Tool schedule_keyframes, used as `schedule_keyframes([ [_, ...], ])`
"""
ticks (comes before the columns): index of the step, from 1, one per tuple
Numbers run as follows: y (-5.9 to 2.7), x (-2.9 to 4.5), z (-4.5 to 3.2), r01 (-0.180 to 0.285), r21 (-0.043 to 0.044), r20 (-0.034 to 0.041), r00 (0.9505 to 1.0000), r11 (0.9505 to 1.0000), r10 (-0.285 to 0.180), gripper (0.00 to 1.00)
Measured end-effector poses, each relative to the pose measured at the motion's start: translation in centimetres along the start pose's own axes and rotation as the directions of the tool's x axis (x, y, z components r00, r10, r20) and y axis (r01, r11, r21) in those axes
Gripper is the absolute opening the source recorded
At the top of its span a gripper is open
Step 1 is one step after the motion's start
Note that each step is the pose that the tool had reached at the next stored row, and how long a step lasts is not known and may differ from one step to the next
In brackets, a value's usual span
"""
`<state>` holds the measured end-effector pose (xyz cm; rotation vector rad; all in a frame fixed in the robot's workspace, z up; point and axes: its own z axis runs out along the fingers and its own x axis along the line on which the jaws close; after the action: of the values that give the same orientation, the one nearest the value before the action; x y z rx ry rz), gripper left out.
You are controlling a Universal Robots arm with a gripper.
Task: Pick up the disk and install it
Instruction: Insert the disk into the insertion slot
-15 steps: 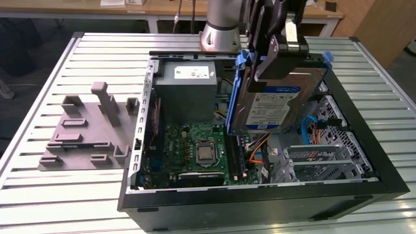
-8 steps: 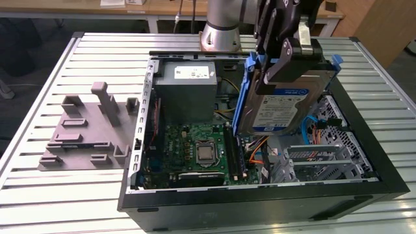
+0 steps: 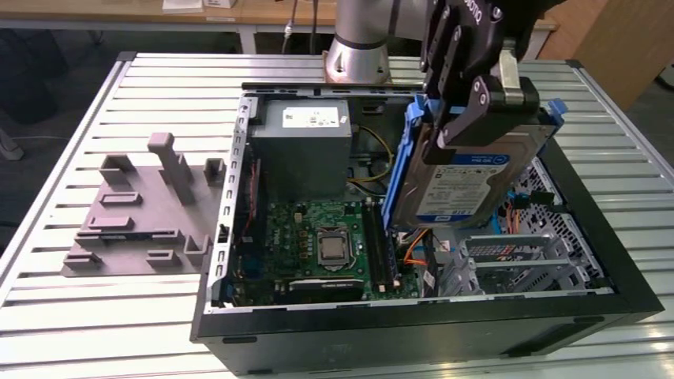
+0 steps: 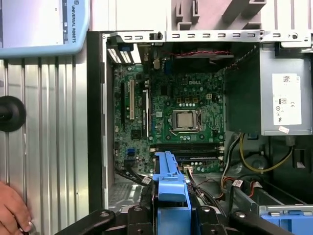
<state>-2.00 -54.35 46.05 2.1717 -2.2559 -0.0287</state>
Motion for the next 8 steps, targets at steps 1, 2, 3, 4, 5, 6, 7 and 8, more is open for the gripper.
schedule_keyframes([
  [1, -0.1, 0.07, 0.01, 0.0, 0.0, -0.0003, 1.0, 1.0, 0.0, 0.36],
  [2, -0.22, 0.13, 0.02, 0.0, 0.0, -0.0006, 1.0, 1.0, 0.0, 0.36],
  [3, -0.35, 0.19, 0.03, 0.0, 0.0, -0.0008, 1.0, 1.0, 0.0, 0.36],
  [4, -0.48, 0.24, 0.04, 0.0, 0.0001, -0.001, 1.0, 1.0, 0.0, 0.36],
  [5, -0.61, 0.31, 0.06, 0.0, 0.0, -0.0012, 1.0, 1.0, 0.0, 0.36],
  [6, -0.75, 0.39, 0.07, 0.0, 0.0001, -0.0015, 1.0, 1.0, 0.0, 0.36],
  [7, -0.84, 0.48, 0.09, 0.0, 0.0, -0.0016, 1.0, 1.0, 0.0, 0.36],
  [8, -0.9, 0.59, 0.12, 0.0, 0.0001, -0.0017, 1.0, 1.0, 0.0, 0.36],
])
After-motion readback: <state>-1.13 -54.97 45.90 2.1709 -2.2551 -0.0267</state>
